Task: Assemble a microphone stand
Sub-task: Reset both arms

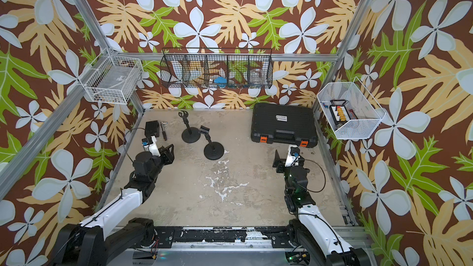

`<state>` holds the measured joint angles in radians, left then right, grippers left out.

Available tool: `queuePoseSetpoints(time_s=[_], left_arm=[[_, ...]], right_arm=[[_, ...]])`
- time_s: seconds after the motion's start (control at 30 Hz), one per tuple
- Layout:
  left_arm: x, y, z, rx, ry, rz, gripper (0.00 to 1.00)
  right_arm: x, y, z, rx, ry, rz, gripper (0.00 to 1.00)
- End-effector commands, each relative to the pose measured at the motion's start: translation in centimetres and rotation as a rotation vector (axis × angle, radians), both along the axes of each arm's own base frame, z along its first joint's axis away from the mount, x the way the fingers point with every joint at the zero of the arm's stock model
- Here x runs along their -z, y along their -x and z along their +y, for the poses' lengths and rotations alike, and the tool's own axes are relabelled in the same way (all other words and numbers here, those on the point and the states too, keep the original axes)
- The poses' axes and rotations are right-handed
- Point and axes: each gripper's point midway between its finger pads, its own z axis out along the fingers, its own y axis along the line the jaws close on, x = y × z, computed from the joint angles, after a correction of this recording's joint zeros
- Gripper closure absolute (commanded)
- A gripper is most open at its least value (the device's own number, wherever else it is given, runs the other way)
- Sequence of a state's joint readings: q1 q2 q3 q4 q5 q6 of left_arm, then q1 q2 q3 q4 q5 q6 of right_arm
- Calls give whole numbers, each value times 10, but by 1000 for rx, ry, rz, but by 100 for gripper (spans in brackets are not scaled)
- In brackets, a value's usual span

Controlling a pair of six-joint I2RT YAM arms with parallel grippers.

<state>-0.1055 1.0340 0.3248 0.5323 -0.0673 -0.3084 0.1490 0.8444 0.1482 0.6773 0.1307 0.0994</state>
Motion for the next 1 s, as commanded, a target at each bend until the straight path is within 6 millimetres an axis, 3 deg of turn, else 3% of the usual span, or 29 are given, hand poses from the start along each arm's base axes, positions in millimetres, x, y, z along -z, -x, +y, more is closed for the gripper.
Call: queuePoseSetpoints(time_s=[0.0,0.23,0.37,0.77,0.8,0.83,0.97], left_arm=[[-24,-1,18,-71,-165,-161,35],[12,-11,29,-86,-214,-98,23],[14,-7,31,-79,-246,-142,20],[29,-11,32,-44,-210,-168,14],[29,-11,32,-43,-212,-164,13],[30,-11,32,-43,-212,-162,1],[31,-13,19,37,-230,-166,0]], right_arm=[[-30,2,2,-17,78,-174,14],[-4,-26,3,-24,147,-52,8],[16,-30,0,-30,124,-28,8],[43,-40,-6,-22,125,-23,10],[45,-41,-6,-19,125,-11,10],[46,-43,-7,-12,122,1,10],[49,-50,-20,49,91,31,7]])
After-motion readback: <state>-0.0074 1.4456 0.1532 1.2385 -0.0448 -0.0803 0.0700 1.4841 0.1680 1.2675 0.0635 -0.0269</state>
